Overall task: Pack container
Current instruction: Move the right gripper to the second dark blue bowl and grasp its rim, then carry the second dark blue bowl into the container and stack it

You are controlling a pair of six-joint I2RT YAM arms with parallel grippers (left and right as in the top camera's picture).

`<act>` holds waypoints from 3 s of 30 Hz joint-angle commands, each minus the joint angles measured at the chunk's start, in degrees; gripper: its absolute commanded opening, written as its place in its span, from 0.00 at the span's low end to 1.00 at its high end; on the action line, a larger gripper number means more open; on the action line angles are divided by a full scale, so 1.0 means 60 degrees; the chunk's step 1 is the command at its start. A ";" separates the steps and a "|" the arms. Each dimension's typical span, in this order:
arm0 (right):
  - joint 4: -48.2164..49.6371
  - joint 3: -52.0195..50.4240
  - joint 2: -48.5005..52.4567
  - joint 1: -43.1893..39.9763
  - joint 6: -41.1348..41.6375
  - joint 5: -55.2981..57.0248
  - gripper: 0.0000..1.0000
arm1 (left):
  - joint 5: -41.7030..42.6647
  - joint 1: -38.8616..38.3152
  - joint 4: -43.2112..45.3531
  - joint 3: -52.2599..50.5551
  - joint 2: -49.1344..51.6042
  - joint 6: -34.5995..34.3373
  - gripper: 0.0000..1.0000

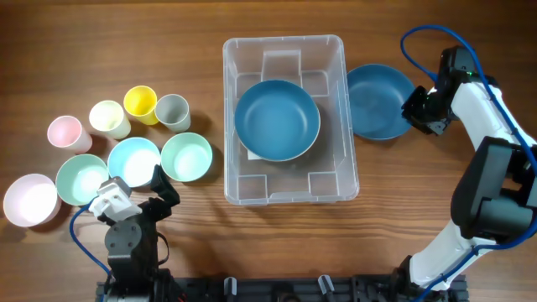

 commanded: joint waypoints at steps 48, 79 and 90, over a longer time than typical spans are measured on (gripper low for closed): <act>0.0550 -0.0058 -0.2881 0.5905 -0.1355 0.0590 0.46 | 0.0149 0.0036 0.0029 -0.0022 -0.0087 0.0080 1.00; -0.1035 -0.1045 -0.1464 0.8225 -0.2029 -0.1978 0.04 | 0.0153 0.0036 0.0033 -0.0022 -0.0087 0.0080 1.00; 0.1279 -0.1042 -0.1464 0.6670 -0.0710 -0.1264 0.04 | 0.0153 0.0036 0.0033 -0.0022 -0.0087 0.0080 1.00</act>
